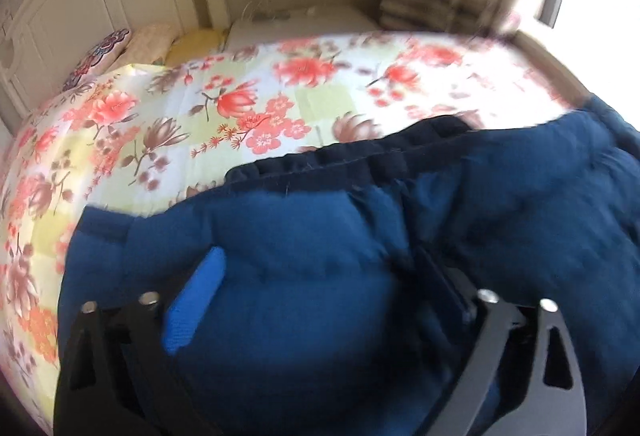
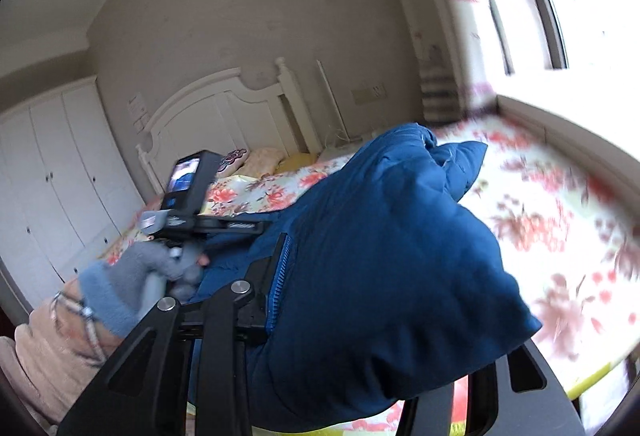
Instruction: Fold large clothes
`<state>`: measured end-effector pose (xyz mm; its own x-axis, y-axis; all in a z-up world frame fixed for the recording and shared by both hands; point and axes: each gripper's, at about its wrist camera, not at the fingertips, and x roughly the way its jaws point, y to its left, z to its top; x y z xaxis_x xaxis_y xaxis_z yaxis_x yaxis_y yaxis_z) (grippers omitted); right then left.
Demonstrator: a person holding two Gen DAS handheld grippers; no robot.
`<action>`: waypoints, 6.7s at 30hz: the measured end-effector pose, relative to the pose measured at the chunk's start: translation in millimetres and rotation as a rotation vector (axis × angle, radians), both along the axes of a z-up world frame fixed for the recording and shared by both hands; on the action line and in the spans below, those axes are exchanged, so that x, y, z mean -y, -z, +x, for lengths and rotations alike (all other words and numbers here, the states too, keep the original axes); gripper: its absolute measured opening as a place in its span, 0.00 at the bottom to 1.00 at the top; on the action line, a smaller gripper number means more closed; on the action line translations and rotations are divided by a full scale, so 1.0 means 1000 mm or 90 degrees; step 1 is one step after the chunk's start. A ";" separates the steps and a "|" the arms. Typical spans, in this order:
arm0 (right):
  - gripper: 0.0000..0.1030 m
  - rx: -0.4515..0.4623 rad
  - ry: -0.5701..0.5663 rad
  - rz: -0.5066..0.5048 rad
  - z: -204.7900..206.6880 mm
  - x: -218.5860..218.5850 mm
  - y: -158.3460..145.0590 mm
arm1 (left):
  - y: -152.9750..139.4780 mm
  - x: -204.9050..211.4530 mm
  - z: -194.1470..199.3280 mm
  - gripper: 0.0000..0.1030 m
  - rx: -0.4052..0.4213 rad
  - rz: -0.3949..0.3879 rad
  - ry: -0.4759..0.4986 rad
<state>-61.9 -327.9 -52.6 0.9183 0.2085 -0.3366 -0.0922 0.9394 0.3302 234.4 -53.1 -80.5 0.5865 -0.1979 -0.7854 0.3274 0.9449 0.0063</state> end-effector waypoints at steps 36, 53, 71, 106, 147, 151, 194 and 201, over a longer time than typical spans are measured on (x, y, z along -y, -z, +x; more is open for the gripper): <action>0.70 0.158 -0.400 -0.797 -0.001 -0.384 0.076 | -0.055 -0.107 -0.018 0.98 0.101 0.098 0.047; 0.67 0.006 -0.468 -0.439 0.036 -0.269 0.015 | 0.011 -0.168 0.011 0.98 0.079 -0.062 -0.007; 0.61 -0.036 -0.540 -0.473 0.039 -0.290 0.016 | -0.025 -0.180 -0.067 0.98 0.127 0.158 -0.134; 0.29 -0.215 -0.300 -0.365 0.333 -0.212 0.029 | 0.043 -0.243 -0.127 0.98 0.116 -0.022 -0.276; 0.85 -0.146 -0.386 -0.216 0.147 -0.170 -0.028 | 0.022 -0.250 -0.133 0.98 0.070 -0.036 -0.264; 0.87 -0.202 -0.376 -0.085 0.147 -0.123 -0.004 | -0.007 -0.268 -0.140 0.98 0.057 -0.201 -0.215; 0.93 -0.106 -0.086 -0.024 0.165 -0.013 0.007 | 0.000 -0.093 -0.058 0.86 0.094 -0.302 -0.080; 0.95 0.027 0.023 -0.133 0.041 -0.054 -0.037 | -0.088 -0.090 -0.177 0.98 0.345 -0.157 -0.133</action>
